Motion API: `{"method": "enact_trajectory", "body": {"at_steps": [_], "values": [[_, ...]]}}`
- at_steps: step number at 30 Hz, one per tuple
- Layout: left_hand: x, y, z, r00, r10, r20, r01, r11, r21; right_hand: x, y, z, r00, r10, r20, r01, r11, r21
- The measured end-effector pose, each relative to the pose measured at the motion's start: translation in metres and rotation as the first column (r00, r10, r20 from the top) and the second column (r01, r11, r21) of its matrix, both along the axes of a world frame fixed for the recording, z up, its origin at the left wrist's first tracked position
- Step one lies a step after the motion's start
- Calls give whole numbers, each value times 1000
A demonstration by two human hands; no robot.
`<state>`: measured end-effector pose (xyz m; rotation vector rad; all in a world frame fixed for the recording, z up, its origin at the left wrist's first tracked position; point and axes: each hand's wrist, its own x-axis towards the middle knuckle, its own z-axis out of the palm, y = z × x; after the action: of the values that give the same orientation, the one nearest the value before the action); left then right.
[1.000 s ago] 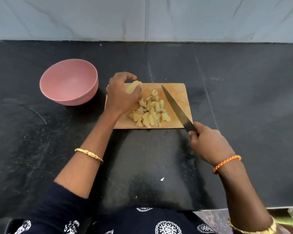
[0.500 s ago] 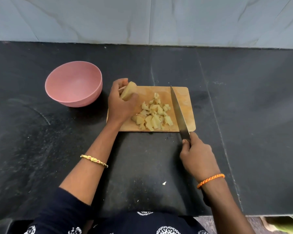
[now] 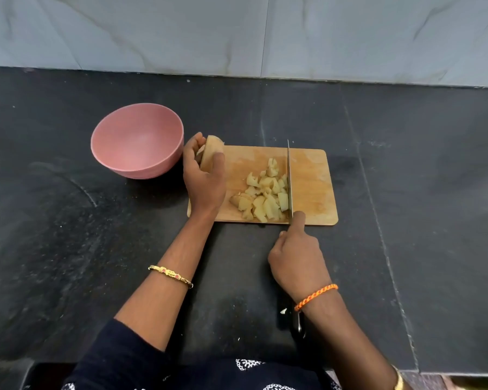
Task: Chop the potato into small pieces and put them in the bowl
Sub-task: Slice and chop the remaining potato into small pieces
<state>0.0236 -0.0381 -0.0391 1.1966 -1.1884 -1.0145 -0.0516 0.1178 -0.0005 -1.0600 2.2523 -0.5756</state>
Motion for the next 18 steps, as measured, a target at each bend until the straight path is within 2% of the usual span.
{"method": "enact_trajectory", "body": {"at_steps": [4,13,18], "values": [[-1,2,-1,997,-52,50,54,998,-28,6,-8,-3,1000,-2,10,2,1000,-14],[-3,3,2,991,-97,91,95,995,31,7,-17,-4,998,65,10,-65,997,-44],[0,3,7,998,-64,20,64,997,39,-11,-17,-2,997,65,38,-61,992,-114]]}}
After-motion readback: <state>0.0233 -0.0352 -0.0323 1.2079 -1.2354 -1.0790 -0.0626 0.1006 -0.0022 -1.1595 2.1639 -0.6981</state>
